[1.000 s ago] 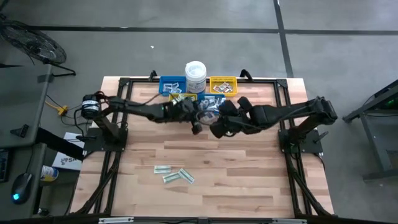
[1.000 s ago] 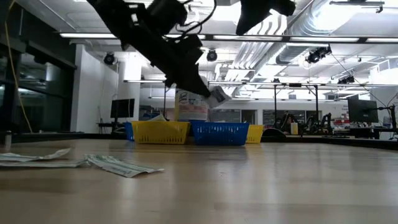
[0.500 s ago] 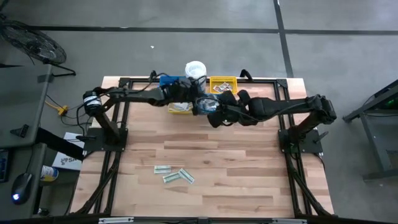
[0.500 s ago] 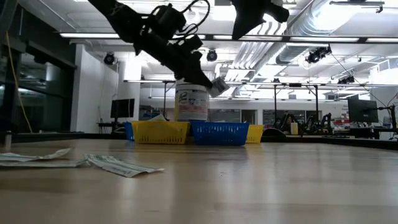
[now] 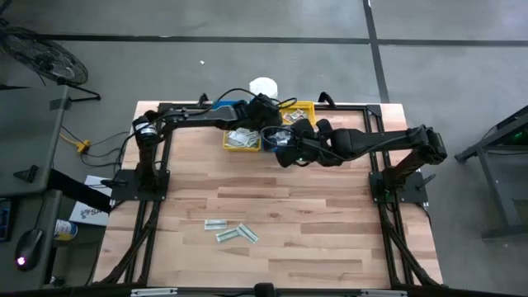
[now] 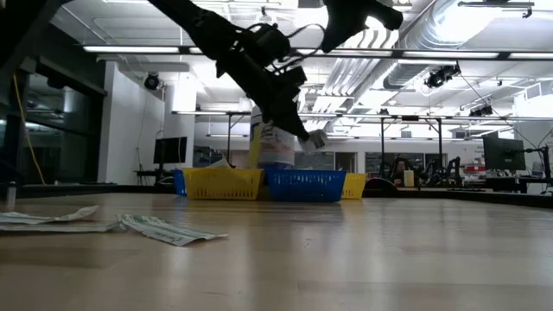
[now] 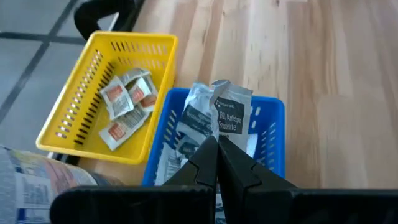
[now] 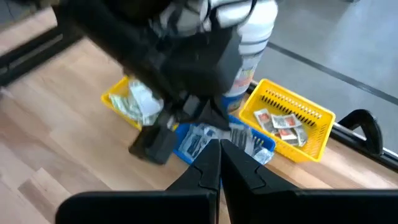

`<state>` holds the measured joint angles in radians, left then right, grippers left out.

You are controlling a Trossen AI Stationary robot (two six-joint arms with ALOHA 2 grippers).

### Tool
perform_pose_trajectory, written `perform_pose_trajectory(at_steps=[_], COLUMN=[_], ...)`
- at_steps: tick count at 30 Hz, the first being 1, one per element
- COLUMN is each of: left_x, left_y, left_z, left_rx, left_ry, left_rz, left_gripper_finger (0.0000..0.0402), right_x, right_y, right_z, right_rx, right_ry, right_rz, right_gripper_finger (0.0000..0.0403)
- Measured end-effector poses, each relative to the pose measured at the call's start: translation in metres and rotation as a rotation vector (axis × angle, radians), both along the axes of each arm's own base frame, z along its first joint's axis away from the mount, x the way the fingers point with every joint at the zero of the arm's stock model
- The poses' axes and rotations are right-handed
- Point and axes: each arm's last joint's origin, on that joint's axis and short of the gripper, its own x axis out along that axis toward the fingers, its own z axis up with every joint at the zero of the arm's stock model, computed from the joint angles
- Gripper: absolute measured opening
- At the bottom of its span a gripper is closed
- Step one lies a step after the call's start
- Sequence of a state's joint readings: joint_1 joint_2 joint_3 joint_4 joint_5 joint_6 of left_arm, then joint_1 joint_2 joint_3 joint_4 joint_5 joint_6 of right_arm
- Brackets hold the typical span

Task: Pick & Place First Aid Supplies
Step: Put the black towelette pack into the right blue bin, then put the green bandage pad into the left yellow bin

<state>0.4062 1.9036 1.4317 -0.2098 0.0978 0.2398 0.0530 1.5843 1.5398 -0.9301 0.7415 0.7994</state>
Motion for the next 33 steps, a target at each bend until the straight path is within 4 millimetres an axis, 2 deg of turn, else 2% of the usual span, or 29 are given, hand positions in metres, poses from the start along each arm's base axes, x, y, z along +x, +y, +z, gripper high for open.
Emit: perform_pose_trajectory(at_steps=[8, 13, 25, 33], left_x=[0.000, -0.002, -0.002, -0.001], left_y=[0.002, 0.001, -0.004, -0.022], left_z=[-0.007, -0.009, -0.009, 0.003], left_rx=[-0.004, -0.006, -0.048, -0.039], left_ry=[0.111, 0.144, 0.149, 0.143], left_rz=[0.045, 0.057, 0.062, 0.038], left_gripper_finger=[0.0000, 0.0005, 0.0122, 0.0133], right_x=[-0.014, -0.017, -0.017, -0.017], right_y=[0.000, -0.001, 0.000, 0.004], right_z=[0.017, 0.021, 0.021, 0.021], right_rx=[-0.033, -0.045, -0.032, -0.036], right_ry=[-0.063, -0.078, -0.080, -0.060], right_rz=[-0.028, -0.036, -0.024, 0.013], right_gripper_finger=[0.0000, 0.0000, 0.0000, 0.0000])
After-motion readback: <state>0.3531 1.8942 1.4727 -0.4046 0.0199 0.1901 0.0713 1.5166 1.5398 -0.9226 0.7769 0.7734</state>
